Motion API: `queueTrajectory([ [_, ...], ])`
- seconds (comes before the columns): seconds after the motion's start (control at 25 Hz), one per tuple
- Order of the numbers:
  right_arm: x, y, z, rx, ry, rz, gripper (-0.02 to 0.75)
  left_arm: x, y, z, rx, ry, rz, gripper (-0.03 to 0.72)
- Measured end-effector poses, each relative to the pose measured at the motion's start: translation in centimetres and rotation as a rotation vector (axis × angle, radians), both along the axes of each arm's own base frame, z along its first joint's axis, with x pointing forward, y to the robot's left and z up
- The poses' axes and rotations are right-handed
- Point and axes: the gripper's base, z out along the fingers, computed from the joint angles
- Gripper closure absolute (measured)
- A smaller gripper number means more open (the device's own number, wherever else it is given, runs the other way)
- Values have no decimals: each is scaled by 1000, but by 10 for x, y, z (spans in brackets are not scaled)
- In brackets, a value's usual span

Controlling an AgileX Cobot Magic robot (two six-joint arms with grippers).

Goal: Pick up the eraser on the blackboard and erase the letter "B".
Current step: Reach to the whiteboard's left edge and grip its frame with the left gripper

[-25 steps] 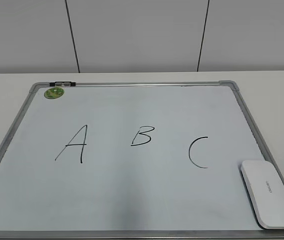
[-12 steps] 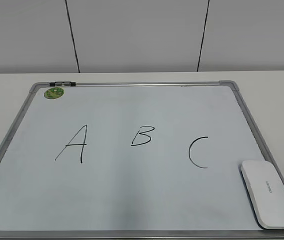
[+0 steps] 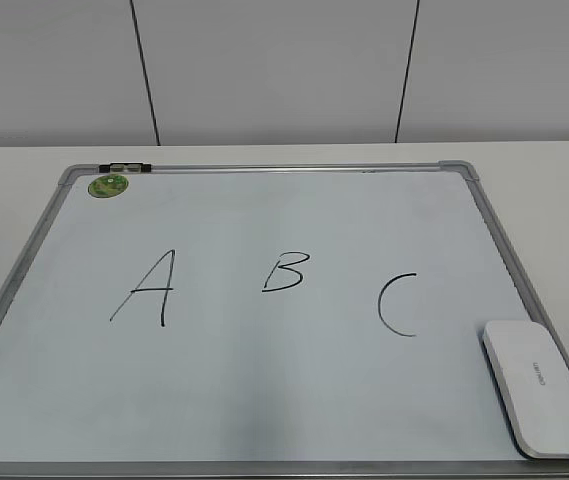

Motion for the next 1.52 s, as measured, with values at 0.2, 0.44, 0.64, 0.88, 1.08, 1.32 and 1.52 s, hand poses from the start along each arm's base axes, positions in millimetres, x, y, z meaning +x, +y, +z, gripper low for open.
queueTrajectory([
  [0.2, 0, 0, 0, 0, 0, 0, 183, 47, 0, -6, 0, 101, -1, 445],
  [0.44, 0, 0, 0, 0, 0, 0, 183, 101, 0, -21, 0, 198, -2, 445],
  [0.64, 0, 0, 0, 0, 0, 0, 183, 137, 0, -43, -6, 288, 7, 445],
  [0.88, 0, 0, 0, 0, 0, 0, 183, 169, -2, -67, -27, 360, 18, 445],
  [1.08, 0, 0, 0, 0, 0, 0, 183, 192, -3, -83, -43, 386, 22, 445],
  [1.32, 0, 0, 0, 0, 0, 0, 183, 220, -2, -100, -32, 415, 21, 445],
  [1.52, 0, 0, 0, 0, 0, 0, 183, 238, 0, -122, -9, 464, 18, 445],
])
